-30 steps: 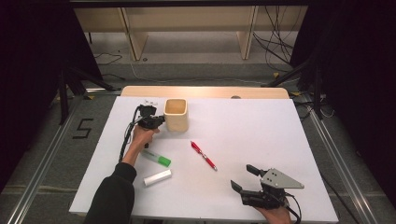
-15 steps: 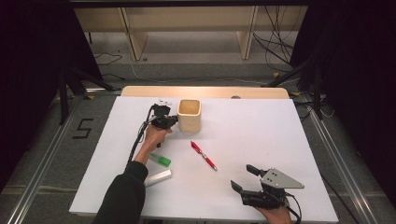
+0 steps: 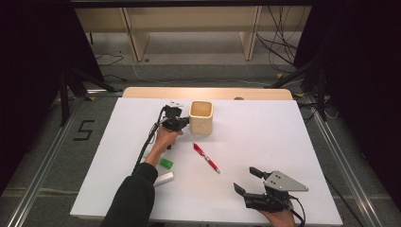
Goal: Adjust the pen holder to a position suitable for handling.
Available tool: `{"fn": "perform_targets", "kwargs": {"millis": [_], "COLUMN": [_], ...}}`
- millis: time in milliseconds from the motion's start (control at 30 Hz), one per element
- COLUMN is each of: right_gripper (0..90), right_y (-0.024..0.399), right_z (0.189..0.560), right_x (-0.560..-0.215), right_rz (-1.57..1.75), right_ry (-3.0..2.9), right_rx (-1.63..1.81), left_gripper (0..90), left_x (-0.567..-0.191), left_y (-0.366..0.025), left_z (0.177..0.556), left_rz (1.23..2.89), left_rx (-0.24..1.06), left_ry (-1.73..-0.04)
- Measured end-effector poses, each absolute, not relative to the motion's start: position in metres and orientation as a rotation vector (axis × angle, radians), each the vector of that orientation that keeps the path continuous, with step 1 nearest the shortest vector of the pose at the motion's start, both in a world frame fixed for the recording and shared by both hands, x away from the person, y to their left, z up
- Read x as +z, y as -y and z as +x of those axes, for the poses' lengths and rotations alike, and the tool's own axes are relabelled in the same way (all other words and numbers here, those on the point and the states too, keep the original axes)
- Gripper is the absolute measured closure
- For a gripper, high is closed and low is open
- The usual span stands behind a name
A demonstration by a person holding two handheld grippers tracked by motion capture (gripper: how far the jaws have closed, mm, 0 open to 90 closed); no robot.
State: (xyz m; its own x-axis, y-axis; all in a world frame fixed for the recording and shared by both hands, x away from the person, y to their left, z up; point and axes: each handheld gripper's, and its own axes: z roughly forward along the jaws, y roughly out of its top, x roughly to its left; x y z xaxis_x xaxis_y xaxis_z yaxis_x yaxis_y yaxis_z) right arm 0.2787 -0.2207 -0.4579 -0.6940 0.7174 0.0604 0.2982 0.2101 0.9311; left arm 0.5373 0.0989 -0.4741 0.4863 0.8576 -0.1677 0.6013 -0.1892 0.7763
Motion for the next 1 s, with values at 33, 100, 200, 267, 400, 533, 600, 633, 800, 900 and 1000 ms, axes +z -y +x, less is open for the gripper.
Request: {"fn": "perform_targets", "kwargs": {"millis": [33, 100, 200, 267, 400, 533, 600, 633, 800, 900, 1000], "right_gripper": [22.3, 22.4, 22.3, 22.3, 22.3, 22.3, 22.3, 22.3, 22.3, 22.3, 22.3], "right_y": [0.221, 0.221, 0.220, 0.220, 0.221, 0.221, 0.221, 0.221, 0.221, 0.220, 0.221], "right_z": [0.279, 0.279, 0.278, 0.278, 0.278, 0.278, 0.278, 0.277, 0.278, 0.277, 0.277], "right_x": [-0.458, -0.458, -0.458, -0.458, -0.457, -0.457, -0.457, -0.457, -0.457, -0.457, -0.457], "right_rz": [0.945, 0.943, 0.943, 0.942, 0.940, 0.942, 0.939, 0.940, 0.945, 0.940, 0.942], "right_ry": [-2.106, -2.105, -2.106, -2.105, -2.102, -2.102, -2.101, -2.100, -2.098, -2.098, -2.095], "right_rx": [1.484, 1.484, 1.481, 1.480, 1.481, 1.481, 1.481, 1.479, 1.478, 1.475, 1.477], "left_gripper": [89.5, 89.4, 89.5, 89.3, 84.8, 76.9, 71.4, 68.4, 51.6, 40.9, 34.9], "left_x": [-0.474, -0.474, -0.474, -0.474, -0.468, -0.460, -0.456, -0.453, -0.437, -0.432, -0.431], "left_y": [-0.099, -0.098, -0.098, -0.098, -0.102, -0.108, -0.114, -0.118, -0.132, -0.141, -0.143], "left_z": [0.537, 0.537, 0.537, 0.536, 0.534, 0.530, 0.528, 0.526, 0.508, 0.493, 0.485], "left_rz": [1.898, 1.906, 1.904, 1.910, 1.938, 1.972, 2.007, 2.014, 2.030, 2.047, 2.076], "left_rx": [0.388, 0.387, 0.382, 0.382, 0.398, 0.405, 0.402, 0.397, 0.356, 0.327, 0.323], "left_ry": [-1.213, -1.207, -1.209, -1.205, -1.202, -1.202, -1.209, -1.208, -1.173, -1.156, -1.140]}}
